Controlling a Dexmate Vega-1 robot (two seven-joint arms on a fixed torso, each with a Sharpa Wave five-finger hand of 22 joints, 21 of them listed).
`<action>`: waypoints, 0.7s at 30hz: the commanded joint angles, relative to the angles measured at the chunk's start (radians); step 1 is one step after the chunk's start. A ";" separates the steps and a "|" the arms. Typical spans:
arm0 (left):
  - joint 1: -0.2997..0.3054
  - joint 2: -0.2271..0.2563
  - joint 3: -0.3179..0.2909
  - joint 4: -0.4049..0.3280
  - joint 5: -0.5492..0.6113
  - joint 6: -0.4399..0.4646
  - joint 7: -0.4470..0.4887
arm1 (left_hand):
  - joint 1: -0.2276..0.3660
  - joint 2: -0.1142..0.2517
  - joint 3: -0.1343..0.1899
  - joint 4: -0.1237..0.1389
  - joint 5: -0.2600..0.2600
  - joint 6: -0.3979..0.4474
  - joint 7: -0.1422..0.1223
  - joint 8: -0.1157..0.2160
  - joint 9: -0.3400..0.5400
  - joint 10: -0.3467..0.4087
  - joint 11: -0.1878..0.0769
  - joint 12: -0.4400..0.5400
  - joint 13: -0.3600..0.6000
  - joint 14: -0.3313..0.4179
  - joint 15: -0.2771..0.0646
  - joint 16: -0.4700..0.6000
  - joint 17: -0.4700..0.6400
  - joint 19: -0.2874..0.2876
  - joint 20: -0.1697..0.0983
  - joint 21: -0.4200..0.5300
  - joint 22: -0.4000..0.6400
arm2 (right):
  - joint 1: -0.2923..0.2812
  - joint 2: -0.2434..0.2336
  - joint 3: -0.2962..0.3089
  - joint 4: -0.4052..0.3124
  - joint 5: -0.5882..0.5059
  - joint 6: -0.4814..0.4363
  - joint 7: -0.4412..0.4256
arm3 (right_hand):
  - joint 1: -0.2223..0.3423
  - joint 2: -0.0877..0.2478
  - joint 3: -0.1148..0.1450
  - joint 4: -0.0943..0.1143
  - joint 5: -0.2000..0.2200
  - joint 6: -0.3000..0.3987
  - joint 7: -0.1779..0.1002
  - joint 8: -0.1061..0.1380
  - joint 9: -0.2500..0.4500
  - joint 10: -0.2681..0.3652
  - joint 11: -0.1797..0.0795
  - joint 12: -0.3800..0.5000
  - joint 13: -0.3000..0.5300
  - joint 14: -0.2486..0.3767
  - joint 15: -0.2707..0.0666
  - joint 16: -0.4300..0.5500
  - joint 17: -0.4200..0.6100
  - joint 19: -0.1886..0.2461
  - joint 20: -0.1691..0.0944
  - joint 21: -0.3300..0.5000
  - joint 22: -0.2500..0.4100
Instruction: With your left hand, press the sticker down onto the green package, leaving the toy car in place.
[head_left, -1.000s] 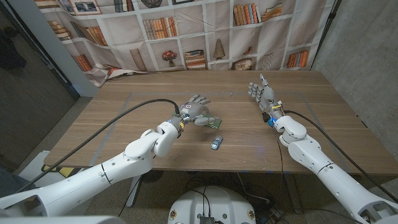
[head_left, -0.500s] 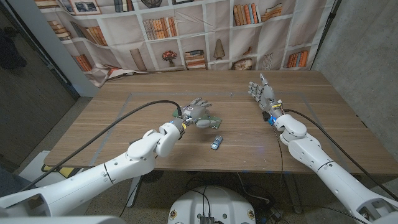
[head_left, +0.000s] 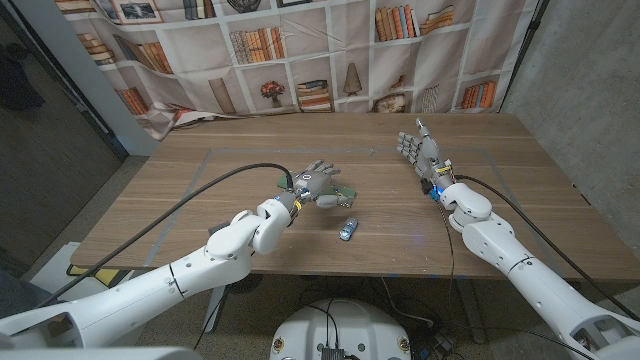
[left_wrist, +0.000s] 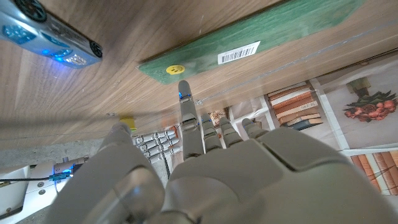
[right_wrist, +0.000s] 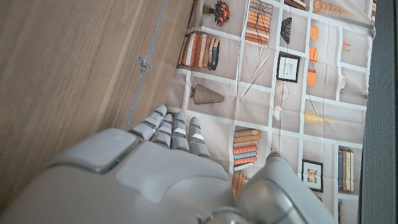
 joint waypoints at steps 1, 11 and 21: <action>-0.004 -0.004 0.013 0.016 0.008 0.003 -0.010 | 0.004 0.010 -0.004 0.001 -0.003 -0.023 -0.028 -0.020 0.003 -0.010 -0.008 0.000 0.002 -0.004 -0.010 0.004 0.002 -0.012 0.006 0.003 0.002 | 0.008 0.002 -0.004 0.001 -0.006 -0.005 0.002 | 0.000 0.012 0.002 -0.001 -0.002 0.010 0.000 -0.001 0.004 0.005 0.003 -0.003 0.003 -0.003 0.007 -0.001 0.004 0.011 0.001 0.000 0.002; -0.031 -0.013 0.032 0.041 0.018 -0.016 -0.046 | 0.005 0.020 -0.004 0.004 -0.003 -0.116 -0.088 -0.076 0.004 -0.050 -0.008 -0.010 0.003 -0.030 -0.003 0.000 0.002 -0.034 0.009 0.001 0.003 | 0.018 0.006 -0.008 0.008 -0.010 -0.007 0.004 | 0.000 0.013 0.001 -0.002 -0.002 0.010 -0.001 -0.001 0.004 0.005 0.006 -0.003 0.003 -0.004 0.007 -0.001 0.004 0.012 0.002 -0.002 0.002; -0.038 -0.018 0.032 0.053 0.008 -0.031 -0.049 | 0.006 0.024 -0.004 0.005 -0.003 -0.105 -0.099 -0.076 0.004 -0.050 -0.005 -0.007 0.003 -0.032 -0.005 0.001 0.002 -0.026 0.015 0.006 0.003 | 0.035 0.017 -0.014 0.018 -0.012 -0.011 0.006 | 0.000 0.013 0.000 -0.003 -0.002 0.011 -0.003 -0.002 0.004 0.006 0.005 -0.004 0.003 -0.003 0.007 -0.001 0.004 0.012 0.003 -0.003 0.002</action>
